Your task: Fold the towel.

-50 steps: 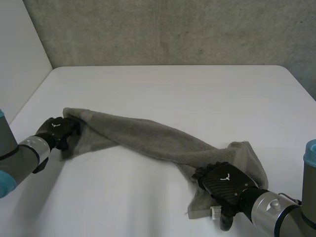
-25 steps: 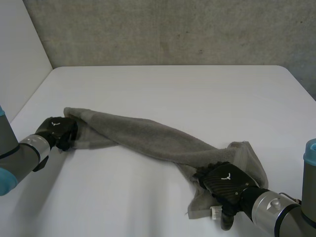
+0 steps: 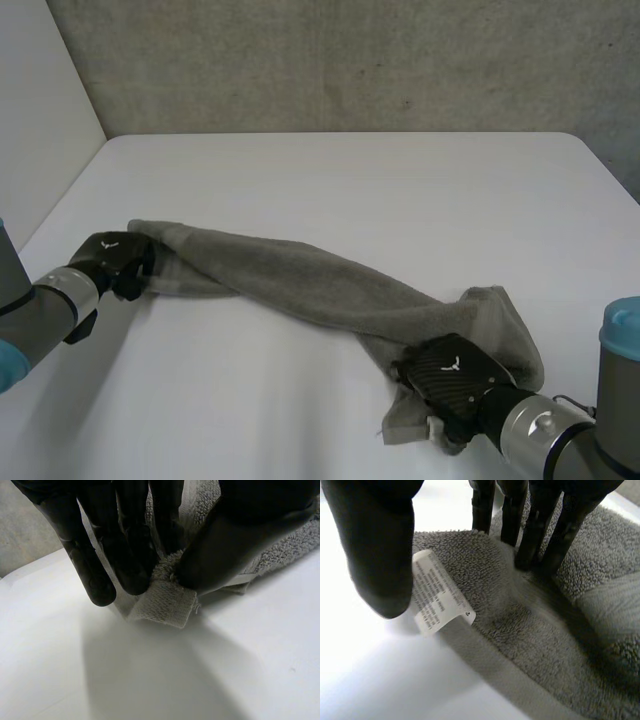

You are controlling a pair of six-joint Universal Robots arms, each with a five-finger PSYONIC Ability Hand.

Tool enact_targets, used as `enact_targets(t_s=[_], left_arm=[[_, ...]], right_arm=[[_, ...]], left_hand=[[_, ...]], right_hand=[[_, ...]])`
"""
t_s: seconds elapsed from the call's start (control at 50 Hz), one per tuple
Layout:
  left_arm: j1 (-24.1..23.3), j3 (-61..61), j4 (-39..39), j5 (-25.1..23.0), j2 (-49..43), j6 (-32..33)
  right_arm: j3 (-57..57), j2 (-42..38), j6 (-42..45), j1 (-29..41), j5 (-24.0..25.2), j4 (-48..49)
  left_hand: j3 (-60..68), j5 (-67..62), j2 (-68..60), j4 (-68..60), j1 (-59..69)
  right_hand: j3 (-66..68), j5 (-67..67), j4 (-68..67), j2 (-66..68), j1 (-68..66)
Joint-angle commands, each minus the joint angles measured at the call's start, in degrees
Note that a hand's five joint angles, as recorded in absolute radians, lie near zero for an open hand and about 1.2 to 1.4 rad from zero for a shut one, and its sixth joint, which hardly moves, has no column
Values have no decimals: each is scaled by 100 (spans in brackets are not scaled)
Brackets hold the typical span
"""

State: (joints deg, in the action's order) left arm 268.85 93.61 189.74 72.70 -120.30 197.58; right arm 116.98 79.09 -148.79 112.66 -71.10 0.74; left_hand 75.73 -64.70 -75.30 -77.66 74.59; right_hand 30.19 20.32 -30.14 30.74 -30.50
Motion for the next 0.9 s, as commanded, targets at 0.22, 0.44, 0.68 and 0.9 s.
enact_targets(t_s=[0.22, 0.44, 0.68, 0.9], left_arm=[[-70, 69, 2, -10, 16, -35], [-52, 8, -200, -28, 587, -237], [27, -475, -806, -475, 1842, -1440], [202, -493, -1184, -783, 2485, -1696]], right_arm=[[80, -473, 395, 142, 17, 567], [-298, 740, 316, 54, 52, 330], [-1282, 1540, 254, -911, 1148, -1250], [-2223, 1663, -634, -1853, 1555, -1841]], left_hand=[[427, -530, -470, -234, 541], [427, -530, -470, -234, 541], [427, -530, -470, -234, 541], [427, -530, -470, -234, 541]], right_hand=[[3406, 3393, -3411, 3351, -3375], [4583, 4570, -4589, 4529, -4553], [4981, 4968, -4986, 4926, -4950], [4981, 4968, -4986, 4926, -4950]])
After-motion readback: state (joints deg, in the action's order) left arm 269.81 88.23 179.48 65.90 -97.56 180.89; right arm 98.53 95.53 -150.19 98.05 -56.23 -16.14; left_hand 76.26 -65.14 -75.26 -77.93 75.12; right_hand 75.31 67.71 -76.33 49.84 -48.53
